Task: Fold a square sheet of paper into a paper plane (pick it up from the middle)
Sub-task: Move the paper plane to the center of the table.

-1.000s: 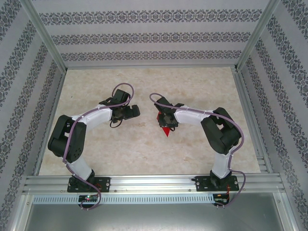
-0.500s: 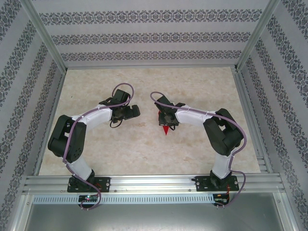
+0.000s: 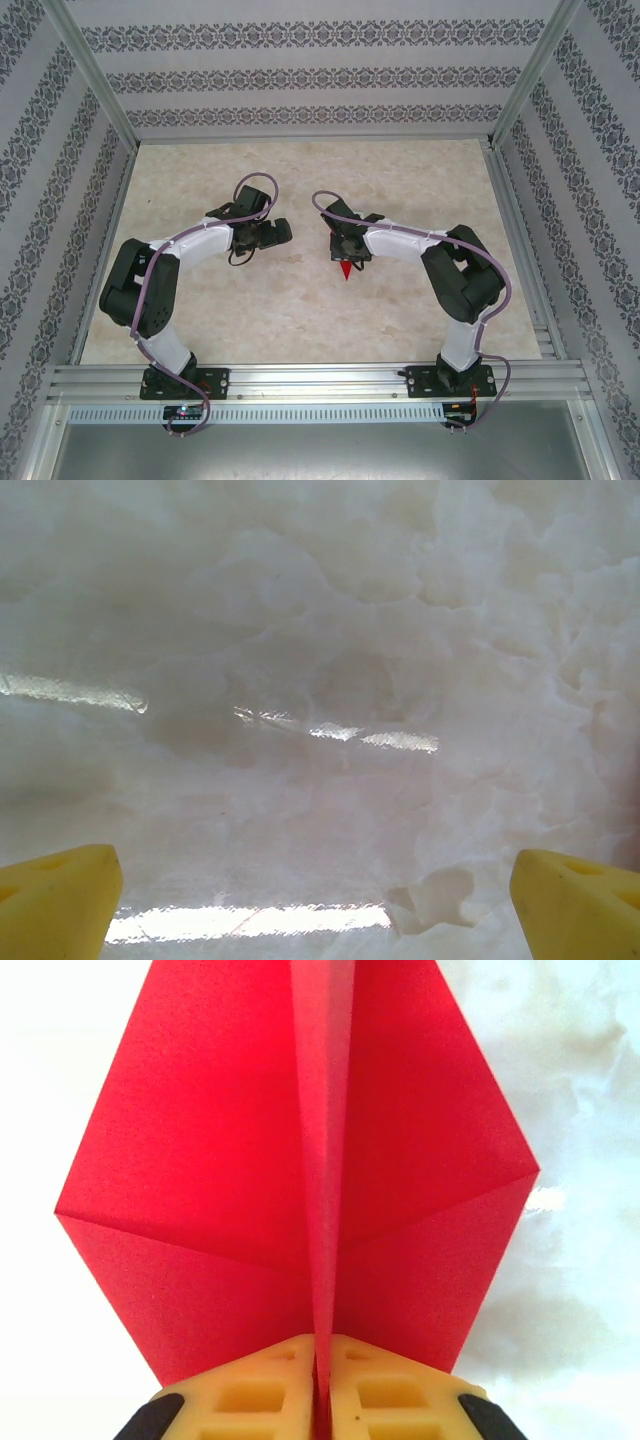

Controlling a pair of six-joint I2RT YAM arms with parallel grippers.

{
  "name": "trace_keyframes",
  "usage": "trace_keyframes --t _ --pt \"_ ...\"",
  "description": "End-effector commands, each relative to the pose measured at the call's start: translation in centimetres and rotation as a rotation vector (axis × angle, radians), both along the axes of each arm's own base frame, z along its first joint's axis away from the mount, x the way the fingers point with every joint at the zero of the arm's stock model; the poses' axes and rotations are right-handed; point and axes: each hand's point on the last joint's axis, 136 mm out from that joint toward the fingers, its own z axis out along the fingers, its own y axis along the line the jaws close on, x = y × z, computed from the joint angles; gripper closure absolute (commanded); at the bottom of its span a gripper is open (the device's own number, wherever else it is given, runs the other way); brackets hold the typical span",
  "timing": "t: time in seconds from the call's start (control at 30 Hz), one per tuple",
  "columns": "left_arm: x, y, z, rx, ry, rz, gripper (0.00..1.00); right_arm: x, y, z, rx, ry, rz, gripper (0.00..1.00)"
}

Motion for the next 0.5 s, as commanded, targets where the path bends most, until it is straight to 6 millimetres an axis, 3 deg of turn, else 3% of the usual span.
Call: trace_keyframes --t 0.0,0.27,0.47 --pt "0.3 0.0 0.2 -0.008 0.007 0.001 0.0 1.0 0.3 -0.2 -0.014 -0.025 -0.007 0.88" --pt "0.3 0.1 0.2 -0.005 0.008 0.001 0.0 1.0 0.1 -0.9 -0.021 -0.016 -0.016 0.88" --pt "0.3 0.2 0.3 0.002 0.007 0.003 0.0 2.3 1.3 1.4 0.012 -0.068 0.014 0.9"
